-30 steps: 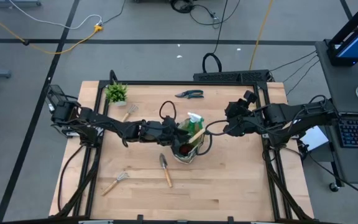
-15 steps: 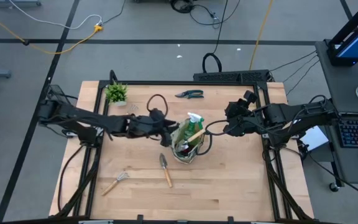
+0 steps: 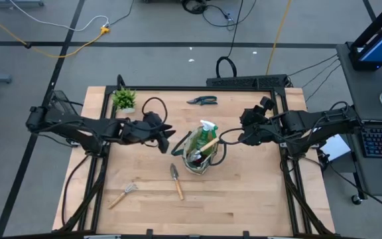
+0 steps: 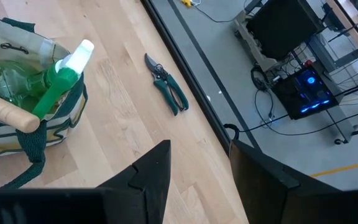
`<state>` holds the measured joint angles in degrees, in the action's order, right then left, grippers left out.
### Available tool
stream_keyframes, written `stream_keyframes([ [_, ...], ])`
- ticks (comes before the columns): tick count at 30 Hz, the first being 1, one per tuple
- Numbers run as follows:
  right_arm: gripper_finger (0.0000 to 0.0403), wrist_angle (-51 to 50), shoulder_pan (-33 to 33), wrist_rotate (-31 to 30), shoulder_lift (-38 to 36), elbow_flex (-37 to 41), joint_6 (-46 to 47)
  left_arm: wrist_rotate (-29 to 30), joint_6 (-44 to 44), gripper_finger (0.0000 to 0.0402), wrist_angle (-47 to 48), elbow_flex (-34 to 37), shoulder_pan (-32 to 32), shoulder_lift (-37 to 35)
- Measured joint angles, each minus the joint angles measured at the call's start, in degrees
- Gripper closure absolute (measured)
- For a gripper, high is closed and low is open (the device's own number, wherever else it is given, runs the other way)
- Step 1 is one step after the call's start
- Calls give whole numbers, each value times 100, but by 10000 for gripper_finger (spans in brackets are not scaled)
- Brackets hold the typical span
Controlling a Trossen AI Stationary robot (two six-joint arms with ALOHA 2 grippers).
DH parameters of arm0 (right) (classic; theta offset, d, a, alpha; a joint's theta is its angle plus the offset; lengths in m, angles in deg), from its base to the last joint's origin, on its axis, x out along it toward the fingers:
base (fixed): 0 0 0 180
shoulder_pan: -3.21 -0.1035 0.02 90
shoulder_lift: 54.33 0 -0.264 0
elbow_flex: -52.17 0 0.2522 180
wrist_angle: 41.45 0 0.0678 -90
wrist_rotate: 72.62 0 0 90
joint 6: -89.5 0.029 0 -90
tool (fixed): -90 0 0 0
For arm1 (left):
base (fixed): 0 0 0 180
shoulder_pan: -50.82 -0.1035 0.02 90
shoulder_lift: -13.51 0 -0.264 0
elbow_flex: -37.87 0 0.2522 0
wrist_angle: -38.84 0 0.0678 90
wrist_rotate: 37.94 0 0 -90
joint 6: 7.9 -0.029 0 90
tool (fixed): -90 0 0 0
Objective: Pick & Place Garden tools in Gardening bag
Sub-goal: Put the bottom brown hand rake into the gardening bag
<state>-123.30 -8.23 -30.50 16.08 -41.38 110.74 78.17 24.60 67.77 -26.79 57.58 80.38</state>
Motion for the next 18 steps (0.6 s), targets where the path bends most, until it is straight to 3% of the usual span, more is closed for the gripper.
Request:
stream_keyframes([
  [18, 248, -16, 0, 15, 0, 0, -286, 463, 2988, 266, 3591, -4, 94, -89],
])
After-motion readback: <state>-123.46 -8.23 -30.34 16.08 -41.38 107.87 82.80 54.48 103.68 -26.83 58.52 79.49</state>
